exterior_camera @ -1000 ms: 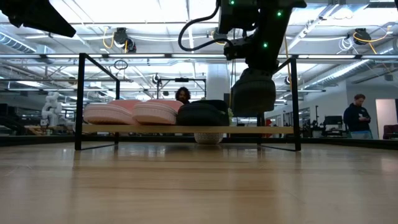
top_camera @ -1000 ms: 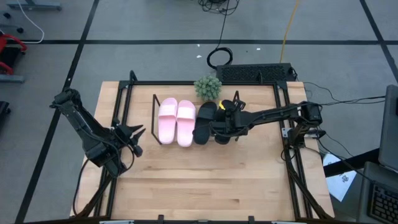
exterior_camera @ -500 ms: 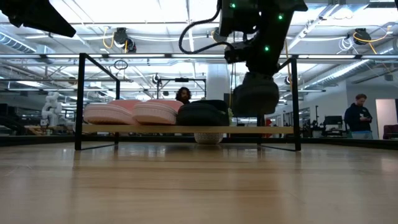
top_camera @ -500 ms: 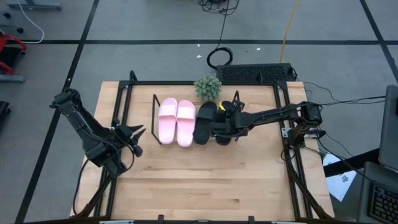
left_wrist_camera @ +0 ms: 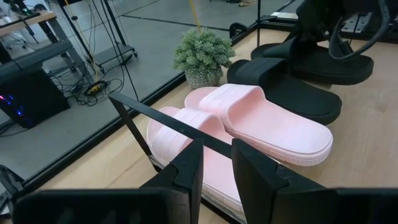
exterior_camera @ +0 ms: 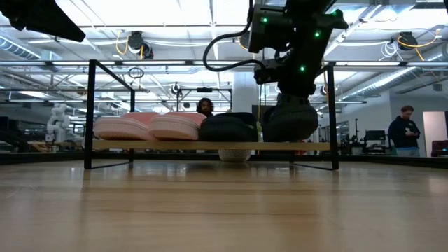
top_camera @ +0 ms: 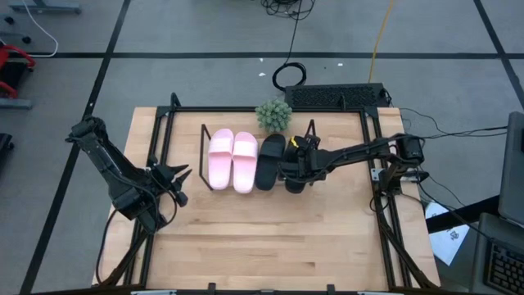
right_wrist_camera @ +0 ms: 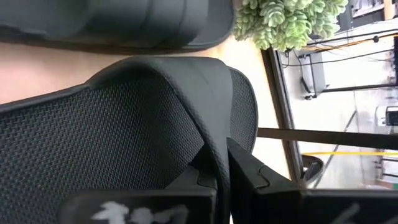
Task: Pick and place slides into the shelf
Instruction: Put the black slide on the shelf
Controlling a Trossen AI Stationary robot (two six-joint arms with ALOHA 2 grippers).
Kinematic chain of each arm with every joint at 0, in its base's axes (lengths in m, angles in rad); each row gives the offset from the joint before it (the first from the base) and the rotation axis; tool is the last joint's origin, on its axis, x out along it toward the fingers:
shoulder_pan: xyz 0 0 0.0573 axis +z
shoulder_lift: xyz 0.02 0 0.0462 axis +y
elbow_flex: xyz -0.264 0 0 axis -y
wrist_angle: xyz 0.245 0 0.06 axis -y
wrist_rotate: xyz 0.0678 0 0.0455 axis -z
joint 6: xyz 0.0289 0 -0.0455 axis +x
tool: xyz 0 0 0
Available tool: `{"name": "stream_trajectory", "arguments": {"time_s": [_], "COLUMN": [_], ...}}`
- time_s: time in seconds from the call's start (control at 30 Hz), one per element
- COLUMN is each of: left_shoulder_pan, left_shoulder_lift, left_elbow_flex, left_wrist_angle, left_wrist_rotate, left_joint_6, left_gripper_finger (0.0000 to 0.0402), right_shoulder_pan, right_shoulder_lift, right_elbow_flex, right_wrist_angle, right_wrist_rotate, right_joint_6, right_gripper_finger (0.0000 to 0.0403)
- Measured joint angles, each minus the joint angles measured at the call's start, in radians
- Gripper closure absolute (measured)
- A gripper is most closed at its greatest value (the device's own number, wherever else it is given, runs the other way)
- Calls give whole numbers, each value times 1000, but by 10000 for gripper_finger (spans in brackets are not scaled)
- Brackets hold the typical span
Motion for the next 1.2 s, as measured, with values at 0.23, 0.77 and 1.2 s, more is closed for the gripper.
{"name": "stream_trajectory", "arguments": {"time_s": [0.23, 0.77, 1.2], "left_shoulder_pan": [0, 0, 0], "left_shoulder_lift": [0, 0, 0], "left_elbow_flex": [0, 0, 0], "left_wrist_angle": [0, 3, 9], "left_wrist_rotate": [1, 28, 27], "left_joint_6": [0, 0, 0], "left_gripper_finger": [314, 314, 314], "right_shoulder_pan": [-18, -18, -18], "right_shoulder_lift": [0, -3, -13], "right_elbow_flex": [0, -69, -69], "right_wrist_angle": [42, 136, 192], "right_wrist_rotate": [1, 11, -47], "right_joint_6": [-42, -95, -132], "right_gripper_finger": [394, 375, 307]}}
